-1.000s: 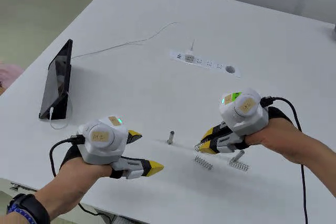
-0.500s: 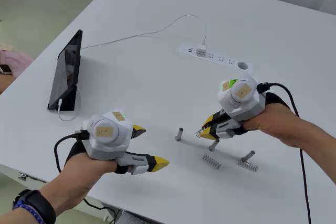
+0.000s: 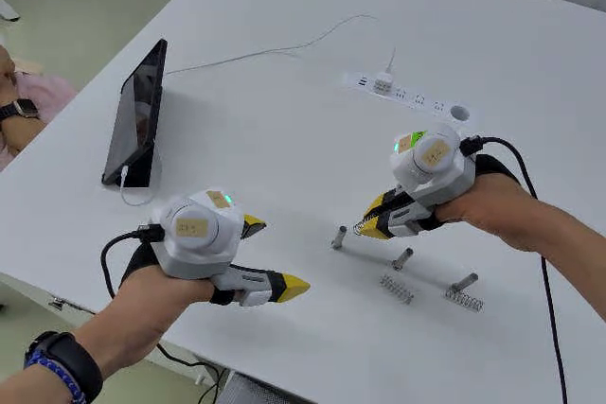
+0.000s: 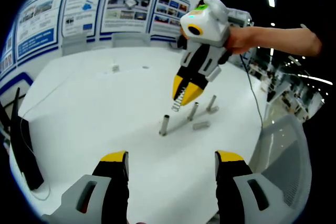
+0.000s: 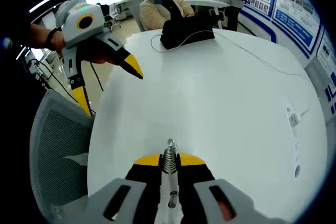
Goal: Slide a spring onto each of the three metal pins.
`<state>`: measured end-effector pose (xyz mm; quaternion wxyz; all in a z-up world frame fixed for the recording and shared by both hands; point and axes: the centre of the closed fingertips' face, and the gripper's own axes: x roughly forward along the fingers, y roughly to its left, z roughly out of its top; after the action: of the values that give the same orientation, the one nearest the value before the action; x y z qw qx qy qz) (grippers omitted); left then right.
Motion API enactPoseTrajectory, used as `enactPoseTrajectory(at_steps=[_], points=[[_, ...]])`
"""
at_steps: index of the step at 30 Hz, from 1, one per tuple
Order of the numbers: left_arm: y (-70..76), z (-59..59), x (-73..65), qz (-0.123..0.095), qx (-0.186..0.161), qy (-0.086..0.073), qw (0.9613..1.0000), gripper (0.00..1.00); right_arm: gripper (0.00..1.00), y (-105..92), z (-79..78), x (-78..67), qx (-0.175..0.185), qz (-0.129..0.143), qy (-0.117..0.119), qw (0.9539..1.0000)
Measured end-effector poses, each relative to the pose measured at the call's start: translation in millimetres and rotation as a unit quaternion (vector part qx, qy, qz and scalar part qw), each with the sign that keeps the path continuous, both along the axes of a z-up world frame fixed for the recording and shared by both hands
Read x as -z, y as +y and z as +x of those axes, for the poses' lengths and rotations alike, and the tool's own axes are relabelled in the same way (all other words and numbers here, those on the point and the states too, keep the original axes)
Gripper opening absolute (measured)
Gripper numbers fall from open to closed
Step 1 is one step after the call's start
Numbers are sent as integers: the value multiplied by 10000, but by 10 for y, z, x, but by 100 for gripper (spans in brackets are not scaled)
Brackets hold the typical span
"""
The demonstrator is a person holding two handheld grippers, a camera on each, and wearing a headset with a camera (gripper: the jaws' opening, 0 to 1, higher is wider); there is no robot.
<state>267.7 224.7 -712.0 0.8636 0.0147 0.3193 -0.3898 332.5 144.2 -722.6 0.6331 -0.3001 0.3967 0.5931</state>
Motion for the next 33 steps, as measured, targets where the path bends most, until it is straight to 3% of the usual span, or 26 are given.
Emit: enactPoseTrajectory(at_steps=[17,33], points=[[120,-21,1,-45,-132,24,9999,67,13,170,4,122,-154,-124,47,9998],[155,-33,16,-102,-212,48,9997,66,13,251,12,266,-396,-302,-70,9987]])
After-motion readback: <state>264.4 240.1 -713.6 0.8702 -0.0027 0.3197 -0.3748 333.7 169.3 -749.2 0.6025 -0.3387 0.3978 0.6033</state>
